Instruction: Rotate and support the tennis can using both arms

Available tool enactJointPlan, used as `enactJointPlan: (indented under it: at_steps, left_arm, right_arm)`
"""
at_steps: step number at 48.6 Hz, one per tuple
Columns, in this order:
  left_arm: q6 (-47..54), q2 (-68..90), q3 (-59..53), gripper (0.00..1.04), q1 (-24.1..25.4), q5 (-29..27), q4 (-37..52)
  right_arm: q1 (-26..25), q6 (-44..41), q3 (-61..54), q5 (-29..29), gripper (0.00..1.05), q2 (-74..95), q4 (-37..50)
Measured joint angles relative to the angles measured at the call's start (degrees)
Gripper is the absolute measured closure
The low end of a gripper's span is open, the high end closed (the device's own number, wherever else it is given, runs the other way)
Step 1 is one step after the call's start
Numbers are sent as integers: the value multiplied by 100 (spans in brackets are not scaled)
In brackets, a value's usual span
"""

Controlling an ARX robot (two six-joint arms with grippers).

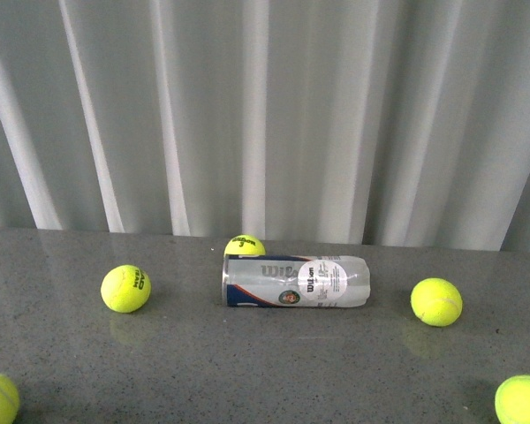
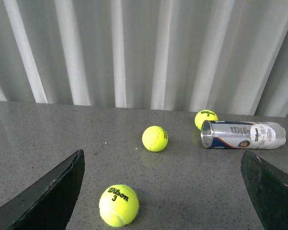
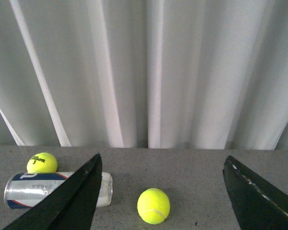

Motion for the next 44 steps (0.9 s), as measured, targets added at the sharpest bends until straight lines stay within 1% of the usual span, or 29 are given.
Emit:
enactJointPlan:
  at_steps: [6,7,8,11,12,14,17,19,31,44]
  left_arm:
    - [0,0,0,7,0,7,0]
    - [0,0,0,7,0,11,0]
    - [0,0,0,7,0,13,0]
    - [0,0,0,7,0,22,0]
    - [0,0,0,7,0,20,0]
    - [0,0,0,7,0,20,0]
    - [0,0,0,7,0,15,0]
    - [0,0,0,7,0,9,0]
    - [0,0,0,7,0,20,0]
    - [0,0,0,7,0,20,0]
  right_arm:
    - [-74,-105,-568,-66,53,-426,234]
    - [-85,-107,-612,-66,55,-461,245]
    - [-105,-114,-702,-68,58,-525,262]
    - [-195,-136,-1062,-85,74,-785,302]
    - [-267,-138,-1172,-212,79,-874,302]
    - [-387,-151,-1307,-442,87,-1005,302]
    - [-474,-151,-1488,-474,97,-1213,302]
    - [-507,-170,-1596,-472,101,-1346,297]
    - [-535,-168,-2124,-474,101,-2118,35]
    - [-538,-168,-2531,-485,101,-3198,-636]
